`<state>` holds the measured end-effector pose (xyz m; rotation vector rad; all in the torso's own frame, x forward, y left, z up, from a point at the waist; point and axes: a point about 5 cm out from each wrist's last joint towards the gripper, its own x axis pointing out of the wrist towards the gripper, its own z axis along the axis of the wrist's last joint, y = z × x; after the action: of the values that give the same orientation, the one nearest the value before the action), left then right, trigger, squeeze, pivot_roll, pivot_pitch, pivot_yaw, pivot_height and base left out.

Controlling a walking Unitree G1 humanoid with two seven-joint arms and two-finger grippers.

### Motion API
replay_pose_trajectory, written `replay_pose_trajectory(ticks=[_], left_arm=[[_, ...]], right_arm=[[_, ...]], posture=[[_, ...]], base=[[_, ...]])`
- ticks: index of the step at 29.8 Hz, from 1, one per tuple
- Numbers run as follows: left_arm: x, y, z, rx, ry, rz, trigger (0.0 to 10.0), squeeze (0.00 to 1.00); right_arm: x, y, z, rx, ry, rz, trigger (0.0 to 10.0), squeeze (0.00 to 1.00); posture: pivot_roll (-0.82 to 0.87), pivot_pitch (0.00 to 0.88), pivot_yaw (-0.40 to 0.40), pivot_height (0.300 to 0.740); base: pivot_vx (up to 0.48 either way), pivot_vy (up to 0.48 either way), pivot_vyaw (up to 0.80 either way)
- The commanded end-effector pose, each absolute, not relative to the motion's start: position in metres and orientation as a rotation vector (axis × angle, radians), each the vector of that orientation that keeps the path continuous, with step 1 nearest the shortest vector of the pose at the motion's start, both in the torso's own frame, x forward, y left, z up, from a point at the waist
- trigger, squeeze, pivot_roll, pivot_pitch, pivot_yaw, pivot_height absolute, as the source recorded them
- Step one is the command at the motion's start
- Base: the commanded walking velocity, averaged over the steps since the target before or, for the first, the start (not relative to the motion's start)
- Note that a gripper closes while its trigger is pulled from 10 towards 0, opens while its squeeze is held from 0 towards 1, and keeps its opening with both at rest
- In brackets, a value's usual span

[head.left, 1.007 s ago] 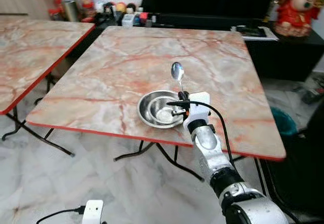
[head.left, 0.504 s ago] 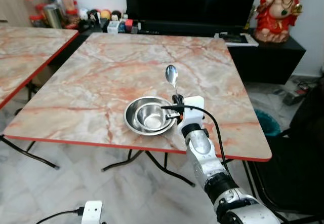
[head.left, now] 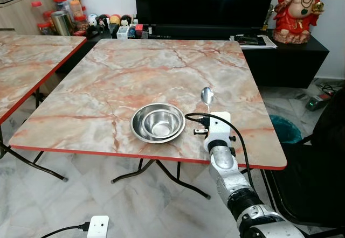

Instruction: Setting the table

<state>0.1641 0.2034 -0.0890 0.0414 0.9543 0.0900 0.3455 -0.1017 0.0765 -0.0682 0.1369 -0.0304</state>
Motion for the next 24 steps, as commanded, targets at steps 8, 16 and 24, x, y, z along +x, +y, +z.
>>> replay_pose_trajectory(ticks=[8, 16, 24], left_arm=[[0.163, 0.21, -0.089, 0.064, 0.968, 0.087, 10.0, 0.0], [0.161, 0.211, -0.089, 0.061, 0.968, 0.098, 10.0, 0.0], [0.159, 0.214, -0.089, 0.063, 0.973, 0.106, 10.0, 0.0]], right_arm=[[0.346, -0.098, 0.07, -0.093, 0.229, -0.046, 10.0, 0.0], [0.352, -0.106, 0.073, -0.121, 0.246, -0.09, 10.0, 0.0], [0.357, -0.107, 0.075, -0.112, 0.265, -0.078, 10.0, 0.0]], posture=[[0.02, 0.0, 0.029, 0.74], [0.04, 0.0, 0.023, 0.74], [0.04, 0.0, 0.029, 0.74]], base=[[0.0, 0.0, 0.0], [0.0, 0.0, 0.0], [0.0, 0.0, 0.0]])
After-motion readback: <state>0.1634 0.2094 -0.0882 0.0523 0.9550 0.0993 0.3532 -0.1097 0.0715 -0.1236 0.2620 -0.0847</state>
